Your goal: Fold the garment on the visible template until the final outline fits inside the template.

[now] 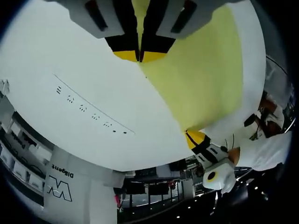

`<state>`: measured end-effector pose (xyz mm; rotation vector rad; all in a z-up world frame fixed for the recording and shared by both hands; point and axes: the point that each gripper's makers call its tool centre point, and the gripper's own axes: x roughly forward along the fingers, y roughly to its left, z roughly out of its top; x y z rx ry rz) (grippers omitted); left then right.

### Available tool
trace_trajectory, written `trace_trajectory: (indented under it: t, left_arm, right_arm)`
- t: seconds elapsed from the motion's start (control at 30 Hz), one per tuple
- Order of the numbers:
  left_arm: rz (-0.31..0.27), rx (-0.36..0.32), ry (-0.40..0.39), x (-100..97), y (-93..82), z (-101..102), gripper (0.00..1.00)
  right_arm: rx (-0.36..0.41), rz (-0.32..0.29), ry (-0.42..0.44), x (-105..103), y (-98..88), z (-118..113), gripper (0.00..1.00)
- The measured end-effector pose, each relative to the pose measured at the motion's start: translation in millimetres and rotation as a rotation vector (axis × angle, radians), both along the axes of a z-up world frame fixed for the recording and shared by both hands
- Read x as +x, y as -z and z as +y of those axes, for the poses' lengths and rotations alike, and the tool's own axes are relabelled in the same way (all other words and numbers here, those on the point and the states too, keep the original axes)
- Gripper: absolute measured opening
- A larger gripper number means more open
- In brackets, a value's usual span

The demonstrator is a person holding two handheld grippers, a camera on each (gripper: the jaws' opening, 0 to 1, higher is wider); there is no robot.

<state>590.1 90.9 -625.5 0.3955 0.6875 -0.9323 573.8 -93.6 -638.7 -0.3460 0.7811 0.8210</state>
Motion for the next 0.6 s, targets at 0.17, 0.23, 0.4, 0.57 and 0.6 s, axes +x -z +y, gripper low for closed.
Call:
trace_trajectory:
  t: [0.17,0.23,0.4,0.57,0.6]
  left_arm:
    - [-0.003,0.078,-0.017,-0.7,22.2,1.4,0.00]
    - [-0.009,0.090,-0.026,0.6,25.0,1.2,0.00]
    - [0.004,0.092,-0.038,0.9,30.3,1.2,0.00]
    - [0.015,0.107,-0.067,0.4,31.4,8.2,0.00]
    - [0.015,0.109,-0.068,0.5,31.3,9.3,0.00]
  right_arm:
    - [-0.042,-0.007,-0.011,-1.9,13.4,2.9,0.00]
    - [-0.050,-0.006,-0.011,-1.4,16.6,2.7,0.00]
    - [-0.066,0.000,-0.010,-2.3,22.0,1.5,0.00]
    - [-0.094,0.005,0.017,-1.3,23.4,-6.0,0.03]
    - [-0.094,0.005,0.019,-1.3,23.2,-6.8,0.04]
